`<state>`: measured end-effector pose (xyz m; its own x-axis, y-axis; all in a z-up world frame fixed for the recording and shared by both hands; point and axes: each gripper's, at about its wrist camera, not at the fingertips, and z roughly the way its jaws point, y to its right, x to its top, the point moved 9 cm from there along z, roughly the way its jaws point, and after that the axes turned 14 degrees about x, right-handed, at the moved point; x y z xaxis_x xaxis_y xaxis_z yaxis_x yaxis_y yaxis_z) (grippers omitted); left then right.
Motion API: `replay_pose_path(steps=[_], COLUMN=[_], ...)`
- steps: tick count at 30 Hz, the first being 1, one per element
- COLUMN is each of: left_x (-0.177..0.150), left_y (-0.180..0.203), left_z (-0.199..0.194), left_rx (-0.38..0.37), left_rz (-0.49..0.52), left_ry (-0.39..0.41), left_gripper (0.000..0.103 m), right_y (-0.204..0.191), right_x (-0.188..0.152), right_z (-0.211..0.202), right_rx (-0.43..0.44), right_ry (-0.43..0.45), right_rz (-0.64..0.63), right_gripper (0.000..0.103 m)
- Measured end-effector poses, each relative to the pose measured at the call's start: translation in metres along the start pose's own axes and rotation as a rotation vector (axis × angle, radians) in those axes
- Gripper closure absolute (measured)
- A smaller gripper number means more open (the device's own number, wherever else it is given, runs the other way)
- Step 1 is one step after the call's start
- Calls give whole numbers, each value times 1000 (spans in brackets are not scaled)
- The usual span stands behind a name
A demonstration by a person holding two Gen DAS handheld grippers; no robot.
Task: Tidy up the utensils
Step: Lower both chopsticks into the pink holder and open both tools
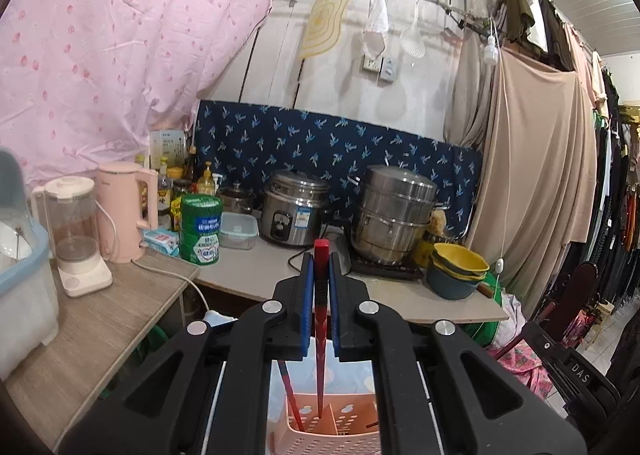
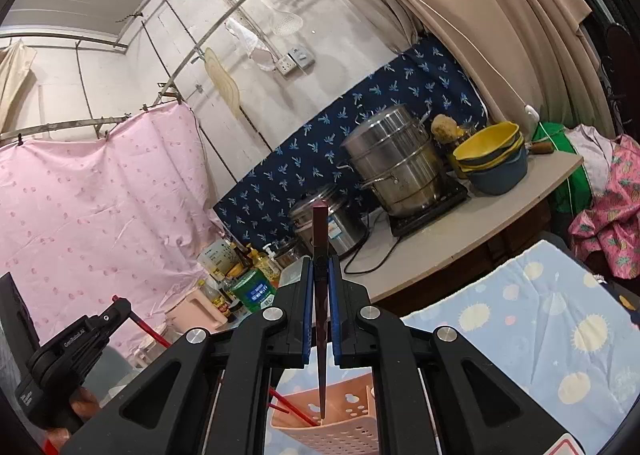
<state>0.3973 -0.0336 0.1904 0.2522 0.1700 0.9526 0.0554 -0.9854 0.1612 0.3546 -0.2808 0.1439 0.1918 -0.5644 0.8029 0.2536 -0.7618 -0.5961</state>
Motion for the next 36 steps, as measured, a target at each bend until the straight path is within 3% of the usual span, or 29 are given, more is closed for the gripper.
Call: replay_pose_path(steps=[7,15,18,20,21,22,27,31,36], left_x=[-42,-67,-71,-73,-73,-72,-74,-82,-102], left_y=[-3,-8,-9,-10,-12,-13,-13,-14,-15], left_z=[34,44,40,38,35,32,18,-3,-36], left_rx=[-1,-6,-1,-2,-2,-1,-1,-15,-46], left_rz=[9,11,15,10,2,-3,18,27,53], left_ry=[-98,-171,-172,-183,-186,-180,-179,-201,-250], left_gripper=[96,95,94,81,70,65,62,42,37], right_y=[28,38,33,30,29,26,13,-2,-21], right_x=[-45,-76,-78,-77,-76,-75,-73,-78,-98], right_z=[35,43,36,31,28,24,6,-12,-47], right_rx=[-59,-91,-113,-112,-112,-111,-93,-71,-37], right_ry=[-125,-194,-182,-172,-166,-161,-150,-157,-197], right_rz=[-33,-50,-83,-88,-90,-93,-96,-98,-69], right_gripper=[96,95,84,73,71,69,66,65,63])
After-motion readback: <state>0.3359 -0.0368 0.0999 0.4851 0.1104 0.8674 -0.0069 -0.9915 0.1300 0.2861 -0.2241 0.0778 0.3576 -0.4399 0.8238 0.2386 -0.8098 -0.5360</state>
